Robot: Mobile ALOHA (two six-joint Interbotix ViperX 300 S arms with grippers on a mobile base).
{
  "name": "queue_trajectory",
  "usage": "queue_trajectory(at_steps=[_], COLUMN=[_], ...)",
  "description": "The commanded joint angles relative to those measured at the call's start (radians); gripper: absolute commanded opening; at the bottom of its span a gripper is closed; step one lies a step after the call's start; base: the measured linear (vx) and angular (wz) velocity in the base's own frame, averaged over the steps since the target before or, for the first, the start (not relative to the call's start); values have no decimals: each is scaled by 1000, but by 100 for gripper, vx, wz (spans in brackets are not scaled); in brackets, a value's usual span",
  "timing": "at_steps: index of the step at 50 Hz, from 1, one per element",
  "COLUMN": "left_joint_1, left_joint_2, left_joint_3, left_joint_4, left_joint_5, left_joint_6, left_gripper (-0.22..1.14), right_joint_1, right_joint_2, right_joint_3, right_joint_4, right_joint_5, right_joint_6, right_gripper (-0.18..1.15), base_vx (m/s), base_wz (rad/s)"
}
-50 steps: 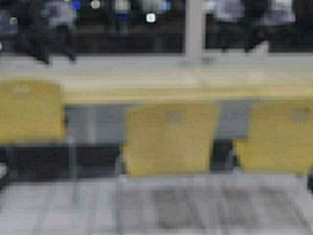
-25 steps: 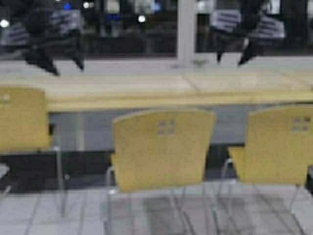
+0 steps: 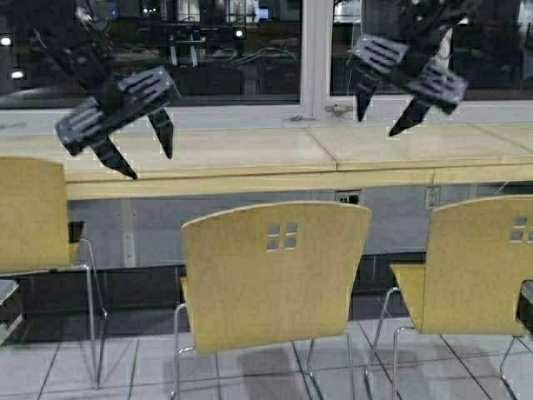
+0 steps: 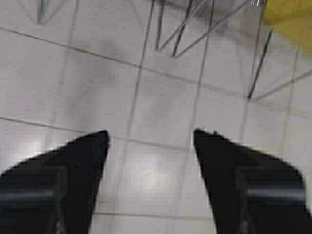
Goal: Push the chairs under the table
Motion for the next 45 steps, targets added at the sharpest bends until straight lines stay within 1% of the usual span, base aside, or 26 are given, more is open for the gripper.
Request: queue_trajectory(at_steps=[1,5,10,22,28,34,45], left_joint_1=[-6,-6,-6,-20,-34,-40,-97], left_joint_2=[58,115,170,282,328,387,502], left_joint_3=[-77,-118,-149,-207,-258,-305,-370], left_joint_4=[-80,-115,-175,-302,-322,-331,-359], left_joint_5=[-38,-51,-57,-97,-107,-109,-176], left_joint_6=[-41,-61,-89,-158,-176,-207,-299], left_gripper=[89,89,89,89,89,89,89], right_joint_1=[3,5,6,6,-3,-3,-3], right_joint_2=[83,133,167,207,249,310,400], right_joint_3=[-114,-161,-192,-201,-213,-238,-239], right_joint_4=[132,184,221,275,310,390,483], right_joint_5=[-11,-8,-5,-5,-12,-35,-80], right_joint_6=[-17,-34,-37,-11,2,0,-14], right_gripper=[86,86,86,86,86,86,86], base_vx=[23,21,19,17,14,17,15], base_wz=[-6,-5,-4,-3,-1,6,9])
